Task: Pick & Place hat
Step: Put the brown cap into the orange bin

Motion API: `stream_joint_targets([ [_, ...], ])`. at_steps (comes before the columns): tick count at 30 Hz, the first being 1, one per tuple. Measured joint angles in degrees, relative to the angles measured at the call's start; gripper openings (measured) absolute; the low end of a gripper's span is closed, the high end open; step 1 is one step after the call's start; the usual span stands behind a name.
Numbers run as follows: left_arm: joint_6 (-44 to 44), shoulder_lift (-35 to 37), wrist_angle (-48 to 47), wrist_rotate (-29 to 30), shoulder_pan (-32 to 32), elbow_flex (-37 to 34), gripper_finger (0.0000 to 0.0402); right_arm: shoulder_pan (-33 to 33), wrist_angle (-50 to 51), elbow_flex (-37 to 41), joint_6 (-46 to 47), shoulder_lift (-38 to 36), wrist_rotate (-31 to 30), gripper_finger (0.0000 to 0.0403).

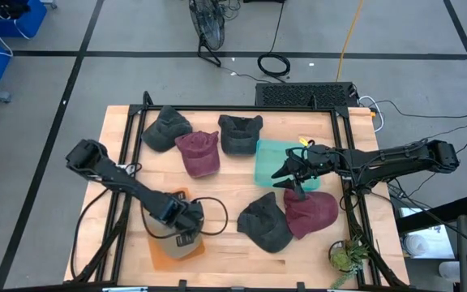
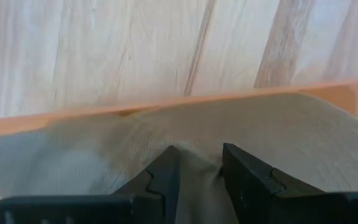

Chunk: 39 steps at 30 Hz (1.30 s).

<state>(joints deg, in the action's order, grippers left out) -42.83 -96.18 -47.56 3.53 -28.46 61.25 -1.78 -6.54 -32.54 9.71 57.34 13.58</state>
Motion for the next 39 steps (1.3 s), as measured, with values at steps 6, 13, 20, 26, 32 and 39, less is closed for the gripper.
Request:
stream_joint_targets([
  [6, 4.9, -0.9, -0.3, -1.7, 0.8, 0.0, 0.0124, 0.0, 1.0, 0.0, -0.1, 0.0, 0.0, 0.0130],
  [13, 3.8, 4.0, -6.5, -4.6, 0.6, 0.0, 0.0124, 0.0, 0.8, 0.0, -0.3, 0.0, 0.0, 0.0130],
  [20, -3.6, 13.3, -8.5, -4.2, -2.0, 0.0, 0.0124, 0.0, 0.8, 0.0, -0.3, 0.0, 0.0, 0.0130],
  [26, -6.4, 15.1, -0.7, -0.6, -8.6, 0.1, 0.0124, 0.0, 1.0, 0.0, -0.3, 0.0, 0.0, 0.0130],
  [32, -5.0, 9.8, -1.0, -0.5, -14.0, 0.1, 0.0124, 0.0, 1.2, 0.0, -0.3, 0.0, 0.0, 0.0130],
  [39, -5.3, 2.2, -1.0, -1.0, -14.9, -0.8, 0.0124, 0.0, 1.0, 0.0, -0.3, 0.0, 0.0, 0.0130],
])
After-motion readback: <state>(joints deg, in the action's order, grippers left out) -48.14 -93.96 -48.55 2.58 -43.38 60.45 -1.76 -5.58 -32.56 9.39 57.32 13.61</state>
